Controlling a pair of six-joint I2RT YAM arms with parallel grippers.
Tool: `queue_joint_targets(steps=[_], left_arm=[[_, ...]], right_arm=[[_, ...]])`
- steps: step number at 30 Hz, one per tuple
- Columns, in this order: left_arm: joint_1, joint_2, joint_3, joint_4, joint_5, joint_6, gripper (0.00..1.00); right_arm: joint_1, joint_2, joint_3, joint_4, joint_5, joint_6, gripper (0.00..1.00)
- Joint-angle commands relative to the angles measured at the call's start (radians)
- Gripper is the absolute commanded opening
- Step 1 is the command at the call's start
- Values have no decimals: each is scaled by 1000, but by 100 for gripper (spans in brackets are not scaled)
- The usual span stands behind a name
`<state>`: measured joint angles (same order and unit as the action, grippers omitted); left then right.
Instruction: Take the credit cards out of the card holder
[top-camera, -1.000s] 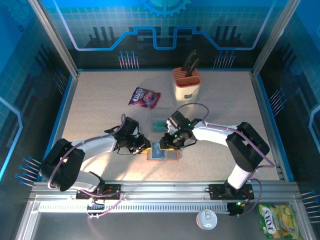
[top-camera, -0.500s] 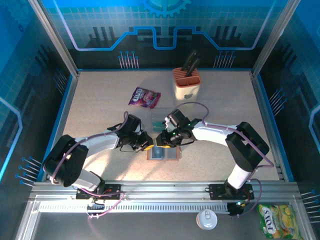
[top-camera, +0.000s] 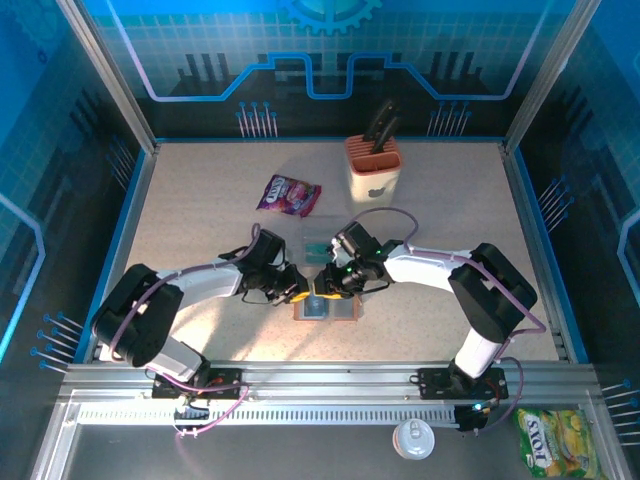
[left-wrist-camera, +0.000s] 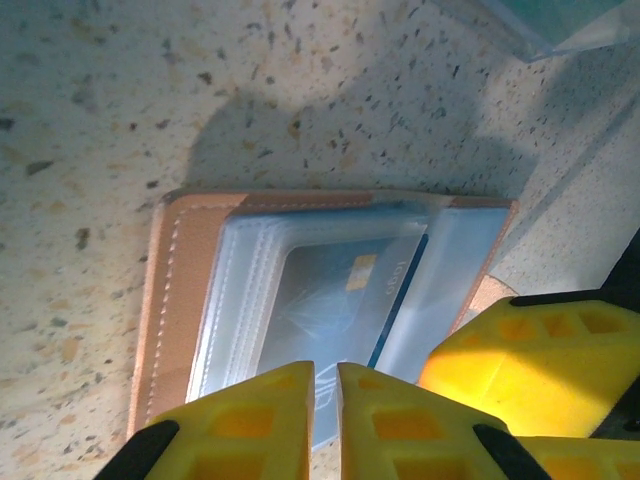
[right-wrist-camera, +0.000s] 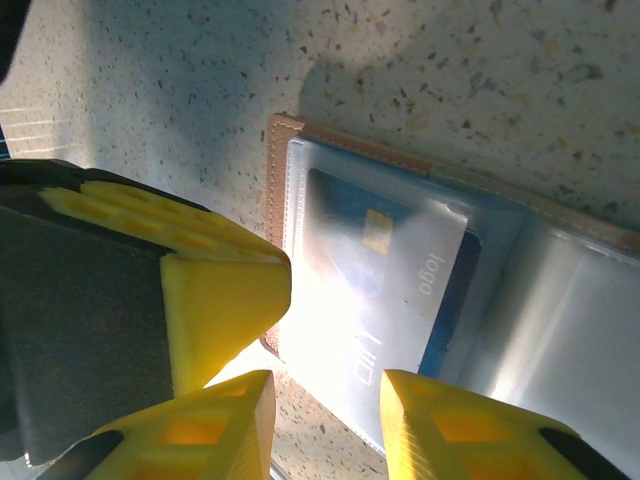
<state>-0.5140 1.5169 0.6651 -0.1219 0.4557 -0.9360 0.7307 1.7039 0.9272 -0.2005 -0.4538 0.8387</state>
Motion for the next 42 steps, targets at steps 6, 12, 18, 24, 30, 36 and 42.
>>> queue_joint_targets(steps=[6, 12, 18, 24, 30, 36, 42], left_arm=[[-21, -1, 19, 11, 31, 8, 15], [-21, -17, 54, -49, 11, 50, 15], [-21, -16, 46, -39, 0, 52, 17], [-21, -65, -7, -24, -29, 46, 18], [-21, -21, -13, -4, 10, 37, 10], [-21, -48, -28, -38, -38, 41, 10], [-21, -49, -44, -47, -46, 42, 10]], right_arm=[[-15, -7, -11, 34, -2, 26, 34], [-16, 12, 29, 0, 1, 3, 34], [-14, 17, 12, 18, 2, 13, 34], [-12, 22, -14, 32, 3, 23, 34], [-6, 22, -16, 31, -3, 23, 34], [-5, 25, -8, 19, -5, 18, 34], [-5, 30, -14, 16, -8, 17, 35]])
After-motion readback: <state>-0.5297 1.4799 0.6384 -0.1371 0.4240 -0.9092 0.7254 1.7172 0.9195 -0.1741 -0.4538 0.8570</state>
